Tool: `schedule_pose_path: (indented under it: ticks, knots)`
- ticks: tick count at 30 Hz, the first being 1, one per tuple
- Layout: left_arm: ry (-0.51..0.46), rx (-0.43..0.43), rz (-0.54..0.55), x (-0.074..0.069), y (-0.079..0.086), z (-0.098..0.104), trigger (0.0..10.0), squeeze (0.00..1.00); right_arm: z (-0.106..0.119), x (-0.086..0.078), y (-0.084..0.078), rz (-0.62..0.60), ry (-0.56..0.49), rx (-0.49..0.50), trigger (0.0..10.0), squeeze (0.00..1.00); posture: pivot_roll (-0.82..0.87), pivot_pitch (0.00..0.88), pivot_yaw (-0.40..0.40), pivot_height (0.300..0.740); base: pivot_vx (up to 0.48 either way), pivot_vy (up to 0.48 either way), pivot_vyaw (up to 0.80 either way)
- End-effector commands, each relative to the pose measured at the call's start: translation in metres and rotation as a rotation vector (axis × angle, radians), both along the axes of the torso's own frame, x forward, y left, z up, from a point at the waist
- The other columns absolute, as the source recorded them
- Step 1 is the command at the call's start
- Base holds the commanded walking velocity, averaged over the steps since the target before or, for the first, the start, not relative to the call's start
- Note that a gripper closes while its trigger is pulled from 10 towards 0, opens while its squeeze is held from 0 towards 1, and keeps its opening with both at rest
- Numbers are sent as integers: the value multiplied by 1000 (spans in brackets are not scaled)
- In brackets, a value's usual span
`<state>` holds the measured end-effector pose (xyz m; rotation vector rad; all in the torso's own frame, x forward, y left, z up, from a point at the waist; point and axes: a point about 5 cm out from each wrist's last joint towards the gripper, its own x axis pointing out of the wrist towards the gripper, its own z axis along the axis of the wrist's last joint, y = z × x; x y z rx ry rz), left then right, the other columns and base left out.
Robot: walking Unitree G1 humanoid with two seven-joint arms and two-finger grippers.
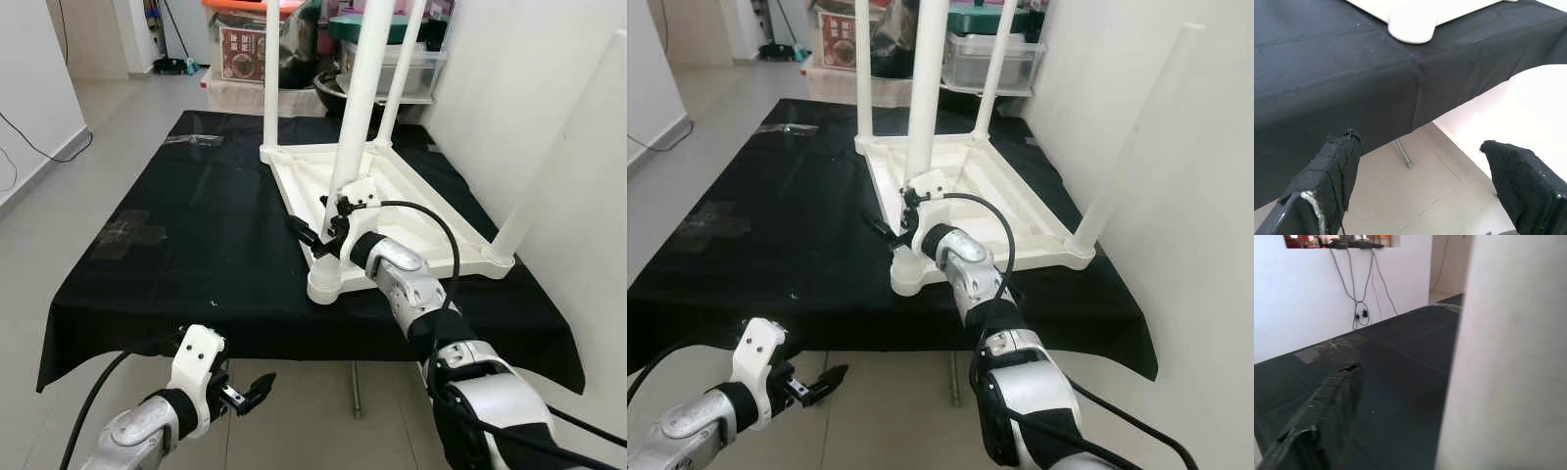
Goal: Building children table
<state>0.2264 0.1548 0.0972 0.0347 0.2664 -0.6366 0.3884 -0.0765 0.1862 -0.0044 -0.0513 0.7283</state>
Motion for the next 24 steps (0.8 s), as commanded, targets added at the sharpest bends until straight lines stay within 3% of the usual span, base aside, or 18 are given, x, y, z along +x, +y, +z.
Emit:
schedule_pose_path:
  ticks: [1, 5, 7, 8, 10, 11, 12, 13, 14, 15, 16, 17, 18, 19, 23, 24]
  knots:
    - [-10, -1, -10, 0, -2, 2, 10000, 0, -2, -4, 15, 103, -7, -41, 0, 0, 143, 0, -122, 740, 0, 0, 0]
    - [-14, -1, -11, 2, -4, 3, 10000, 0, -2, -3, 15, 125, 4, -71, 0, 0, 146, 0, -124, 740, 0, 0, 0]
    - [-11, -8, -11, 0, -5, 2, 10000, 0, -14, 10, -5, -225, 108, -141, 0, 0, 139, 0, -121, 740, 0, 0, 0]
    - [-11, -8, -11, 0, -5, 2, 10000, 0, -14, 10, -5, -225, 108, -141, 0, 0, 139, 0, -121, 740, 0, 0, 0]
    - [-2, -10, -17, -3, -6, 0, 10000, 0, -32, 14, -43, -677, 253, -70, 0, 0, 126, 0, -118, 740, 0, 0, 0]
    - [-2, -10, -17, -3, -6, 0, 10000, 0, -32, 14, -43, -677, 253, -70, 0, 0, 126, 0, -118, 740, 0, 0, 0]
    - [1, -10, -18, -3, -6, -1, 10000, 0, -38, 12, -53, -792, 295, -41, 0, 0, 126, 0, -118, 740, 0, 0, 0]
    - [1, -10, -18, -3, -6, -1, 10000, 0, -38, 12, -53, -792, 295, -41, 0, 0, 126, 0, -118, 740, 0, 0, 0]
    - [3, -7, -21, -3, -7, -1, 10000, 0, -52, 6, -57, -884, 360, -31, 0, 0, 123, 0, -114, 740, 0, 0, 0]
    - [1, -9, -24, -1, -8, 0, 10000, 0, -63, -1, -50, -906, 382, -36, 0, 0, 124, 0, -114, 740, 0, 0, 0]
    - [0, -7, -27, 0, -8, 0, 10000, 0, -69, -8, -35, -878, 405, -31, 2784, 0, 115, 0, -102, 740, 0, 0, 0]
    - [0, -7, -27, 0, -8, 0, 10000, 0, -69, -8, -35, -878, 405, -31, 2784, 0, 115, 0, -102, 740, 0, 0, 0]
    - [-1, -6, -28, 0, -8, 1, 10000, 0, -72, -13, -23, -847, 418, -23, 7961, 0, 115, 0, -102, 740, 0, 0, 0]
    - [0, -6, -32, 0, -8, 1, 10000, 0, -68, -16, -9, -777, 398, -27, 10000, 0, 109, 0, -100, 740, 0, 0, 0]
    - [1, -6, -33, 0, -8, 1, 10000, 0, -65, -18, 0, -730, 384, -31, 10000, 0, 109, 0, -100, 740, 0, 0, 0]
    - [4, -3, -33, -1, -7, 0, 10000, 0, -53, -20, 13, -611, 314, 51, 10000, 1000, 102, 0, -106, 740, 0, 0, 0]
